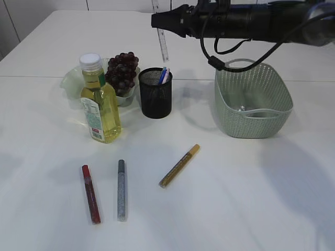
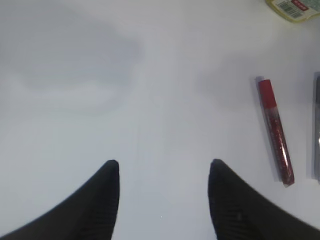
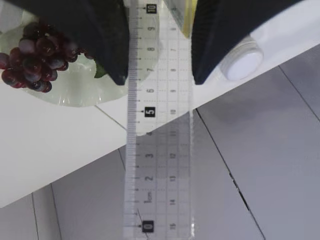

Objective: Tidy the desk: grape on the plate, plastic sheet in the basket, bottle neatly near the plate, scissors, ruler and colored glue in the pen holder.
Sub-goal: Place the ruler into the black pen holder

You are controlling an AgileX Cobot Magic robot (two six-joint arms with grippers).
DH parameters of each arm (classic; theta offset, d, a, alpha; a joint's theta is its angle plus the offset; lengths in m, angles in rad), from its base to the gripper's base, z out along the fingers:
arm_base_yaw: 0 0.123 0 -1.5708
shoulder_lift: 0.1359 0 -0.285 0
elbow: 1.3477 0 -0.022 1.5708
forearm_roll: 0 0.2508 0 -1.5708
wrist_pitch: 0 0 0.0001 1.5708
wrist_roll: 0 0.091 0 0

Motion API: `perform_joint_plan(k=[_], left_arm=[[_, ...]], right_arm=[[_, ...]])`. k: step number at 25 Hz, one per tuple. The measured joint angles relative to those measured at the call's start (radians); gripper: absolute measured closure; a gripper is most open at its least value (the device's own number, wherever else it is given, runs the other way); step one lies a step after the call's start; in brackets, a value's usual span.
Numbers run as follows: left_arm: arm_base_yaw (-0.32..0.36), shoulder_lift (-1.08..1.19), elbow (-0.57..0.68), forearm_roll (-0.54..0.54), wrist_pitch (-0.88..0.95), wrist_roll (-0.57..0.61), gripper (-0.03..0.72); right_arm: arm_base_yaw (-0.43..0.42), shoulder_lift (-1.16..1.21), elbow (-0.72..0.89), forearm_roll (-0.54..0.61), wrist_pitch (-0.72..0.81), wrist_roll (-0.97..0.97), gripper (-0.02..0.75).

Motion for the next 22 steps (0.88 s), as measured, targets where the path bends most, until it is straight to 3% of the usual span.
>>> perform_joint_plan(k=[5,16,22], left_arm=[[0.000,0.000,0.000,0.000,0.027,0.000,0.273],[0.000,0.000,0.000,0.000,0.064,0.000,0.273],[0.000,0.000,0.000,0.000,0.072,0.000,0.273]], right_arm=[[0.000,0.086,-0.036,0.093,0.006,-0.096,0.435],[0.000,0.261,-0.284,0.102,0.016,-0.108,0.435],[0.000,0.289,-0.319,0.102,0.014,-0.112,0.435]])
